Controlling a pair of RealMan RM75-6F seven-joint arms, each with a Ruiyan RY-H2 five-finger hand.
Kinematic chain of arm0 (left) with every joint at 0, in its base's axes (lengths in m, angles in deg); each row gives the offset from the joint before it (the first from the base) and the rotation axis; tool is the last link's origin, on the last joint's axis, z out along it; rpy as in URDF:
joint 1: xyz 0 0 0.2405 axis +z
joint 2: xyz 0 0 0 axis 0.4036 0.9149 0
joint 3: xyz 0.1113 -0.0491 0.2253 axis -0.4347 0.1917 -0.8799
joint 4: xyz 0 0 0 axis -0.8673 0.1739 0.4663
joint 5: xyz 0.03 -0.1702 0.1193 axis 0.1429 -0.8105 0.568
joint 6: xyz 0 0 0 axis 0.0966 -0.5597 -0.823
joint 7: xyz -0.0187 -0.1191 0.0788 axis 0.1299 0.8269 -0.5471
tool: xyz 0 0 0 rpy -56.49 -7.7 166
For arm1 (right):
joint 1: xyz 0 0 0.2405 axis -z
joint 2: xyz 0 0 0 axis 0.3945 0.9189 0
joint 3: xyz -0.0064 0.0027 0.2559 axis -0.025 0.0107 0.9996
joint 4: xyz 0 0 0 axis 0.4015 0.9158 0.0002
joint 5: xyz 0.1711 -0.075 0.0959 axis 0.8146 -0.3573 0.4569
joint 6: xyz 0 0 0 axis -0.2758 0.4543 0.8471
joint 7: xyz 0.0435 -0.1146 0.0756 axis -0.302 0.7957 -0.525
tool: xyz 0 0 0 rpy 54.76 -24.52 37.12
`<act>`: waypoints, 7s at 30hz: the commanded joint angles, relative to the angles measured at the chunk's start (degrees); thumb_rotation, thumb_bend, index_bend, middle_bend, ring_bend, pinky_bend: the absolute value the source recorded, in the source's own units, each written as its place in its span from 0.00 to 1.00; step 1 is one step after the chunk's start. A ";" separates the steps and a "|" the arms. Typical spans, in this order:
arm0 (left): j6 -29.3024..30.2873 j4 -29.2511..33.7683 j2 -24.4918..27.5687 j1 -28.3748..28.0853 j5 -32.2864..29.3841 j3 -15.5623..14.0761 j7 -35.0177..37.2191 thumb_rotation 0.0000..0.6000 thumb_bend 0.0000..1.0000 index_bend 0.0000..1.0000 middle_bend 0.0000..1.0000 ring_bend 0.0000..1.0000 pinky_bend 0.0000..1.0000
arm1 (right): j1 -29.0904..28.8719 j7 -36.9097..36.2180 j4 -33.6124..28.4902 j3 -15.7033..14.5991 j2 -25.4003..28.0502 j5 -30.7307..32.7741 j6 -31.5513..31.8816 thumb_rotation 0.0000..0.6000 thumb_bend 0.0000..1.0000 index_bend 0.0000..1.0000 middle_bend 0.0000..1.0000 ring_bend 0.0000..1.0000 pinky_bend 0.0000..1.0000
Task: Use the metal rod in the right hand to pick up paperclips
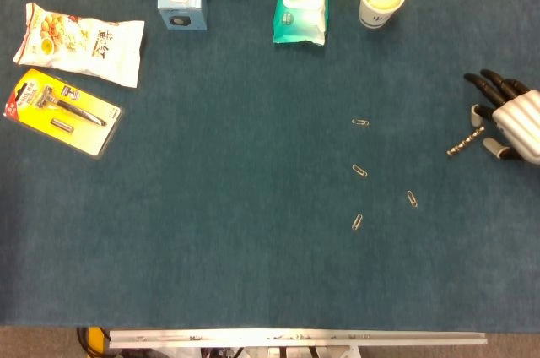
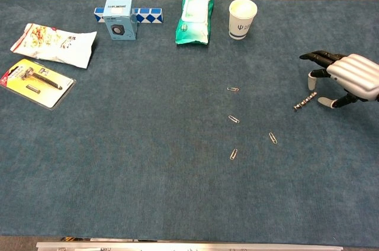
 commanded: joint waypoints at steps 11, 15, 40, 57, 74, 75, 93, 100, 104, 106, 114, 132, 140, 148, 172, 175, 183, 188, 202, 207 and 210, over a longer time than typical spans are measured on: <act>0.17 0.13 0.44 0.11 -0.03 0.06 0.90 1.00 0.25 0.25 0.05 0.10 0.16 | -0.57 -0.40 2.29 -0.43 -2.26 0.00 -0.28 1.00 0.26 0.51 0.09 0.05 0.23; 0.20 0.17 0.65 0.14 -0.07 0.11 1.30 1.00 0.25 0.25 0.05 0.10 0.16 | -0.76 -0.42 2.57 -0.45 -2.58 0.12 -0.45 1.00 0.27 0.52 0.09 0.05 0.23; -0.11 0.08 0.70 0.02 -0.47 0.14 1.22 1.00 0.25 0.25 0.05 0.10 0.16 | -0.98 -0.03 2.25 -0.51 -2.09 0.88 -1.28 1.00 0.28 0.52 0.09 0.05 0.23; -0.10 0.12 0.87 0.02 -0.53 0.18 1.70 1.00 0.25 0.25 0.05 0.10 0.16 | -1.16 0.26 2.58 -0.42 -2.55 1.26 -2.04 1.00 0.29 0.55 0.09 0.05 0.23; -0.07 0.17 0.98 0.03 -0.52 0.19 1.87 1.00 0.25 0.25 0.05 0.10 0.16 | -1.44 0.33 2.88 -0.54 -3.04 1.32 -2.69 1.00 0.29 0.55 0.09 0.05 0.23; -0.09 0.17 0.98 0.02 -0.53 0.19 1.86 1.00 0.25 0.25 0.05 0.10 0.16 | -1.47 0.32 2.89 -0.52 -3.07 1.35 -2.70 1.00 0.29 0.55 0.09 0.05 0.23; -0.29 0.22 0.89 -0.06 -0.67 0.11 1.38 1.00 0.25 0.25 0.05 0.10 0.16 | -1.54 1.07 -0.28 -0.08 -1.09 1.21 1.05 1.00 0.31 0.62 0.10 0.05 0.23; -0.14 0.27 0.95 -0.04 -0.64 0.18 1.50 1.00 0.25 0.25 0.05 0.10 0.16 | -1.97 3.51 -5.24 -0.16 1.31 0.50 3.04 1.00 0.31 0.62 0.10 0.05 0.23; 0.04 0.30 1.05 0.03 -0.51 0.17 1.61 1.00 0.25 0.25 0.05 0.10 0.16 | -2.44 5.56 -9.20 -0.09 2.97 0.07 3.92 1.00 0.31 0.62 0.10 0.05 0.23; 0.19 0.36 1.13 0.09 -0.47 0.20 1.71 1.00 0.25 0.25 0.05 0.10 0.16 | -2.64 6.82 -11.59 -0.13 3.98 -0.21 4.21 1.00 0.31 0.62 0.10 0.05 0.23; 1.36 0.75 1.64 0.49 -0.20 0.49 2.07 1.00 0.25 0.25 0.05 0.10 0.16 | -3.54 12.28 -21.59 -0.25 8.19 -1.41 4.84 1.00 0.31 0.62 0.10 0.05 0.23; 2.29 0.90 2.06 0.89 -0.31 0.89 2.28 1.00 0.25 0.25 0.05 0.10 0.16 | -3.55 18.52 -38.76 -1.21 15.40 -3.14 3.92 1.00 0.31 0.62 0.11 0.05 0.23; 2.32 0.92 1.98 0.90 -0.47 0.99 2.00 1.00 0.25 0.25 0.05 0.10 0.16 | -2.76 19.28 -42.53 -2.52 17.15 -4.31 3.63 1.00 0.32 0.62 0.11 0.05 0.23; 2.82 1.24 2.26 1.14 -0.31 1.09 2.25 1.00 0.25 0.25 0.05 0.10 0.16 | -2.04 20.20 -43.86 -3.19 17.90 -4.96 3.15 1.00 0.32 0.62 0.11 0.05 0.23; 3.51 1.79 3.37 1.66 -0.14 1.28 3.60 1.00 0.25 0.25 0.05 0.10 0.16 | -4.78 19.44 -41.88 -0.26 13.66 -5.20 -0.03 1.00 0.32 0.62 0.11 0.05 0.23; 3.51 1.81 3.48 1.70 -0.25 1.34 3.81 1.00 0.25 0.25 0.05 0.10 0.16 | -5.37 19.55 -41.83 0.09 13.14 -5.41 -0.18 1.00 0.32 0.62 0.11 0.05 0.23; 3.43 1.74 3.46 1.73 -0.11 1.24 3.71 1.00 0.25 0.25 0.05 0.10 0.16 | -6.77 19.44 -41.16 1.32 11.87 -5.07 -0.77 1.00 0.32 0.62 0.11 0.05 0.23; 3.33 1.67 3.50 1.72 -0.21 1.28 3.84 1.00 0.25 0.25 0.05 0.10 0.16 | -7.67 19.20 -40.17 1.99 10.83 -4.80 -1.21 1.00 0.32 0.62 0.11 0.05 0.23; 3.07 1.44 3.95 1.78 -1.08 1.71 5.07 1.00 0.25 0.25 0.05 0.10 0.16 | -10.33 18.08 -37.51 2.97 7.64 -4.48 -2.60 1.00 0.32 0.62 0.11 0.05 0.23; 3.00 1.37 3.95 1.75 -1.16 1.74 5.03 1.00 0.25 0.25 0.05 0.10 0.16 | -10.59 17.60 -36.82 2.79 7.07 -4.52 -2.27 1.00 0.32 0.62 0.11 0.05 0.23; 2.97 1.42 3.90 1.74 -1.11 1.69 4.85 1.00 0.25 0.25 0.05 0.10 0.16 | -10.43 17.82 -37.05 2.74 7.54 -4.50 -1.45 1.00 0.32 0.62 0.11 0.05 0.23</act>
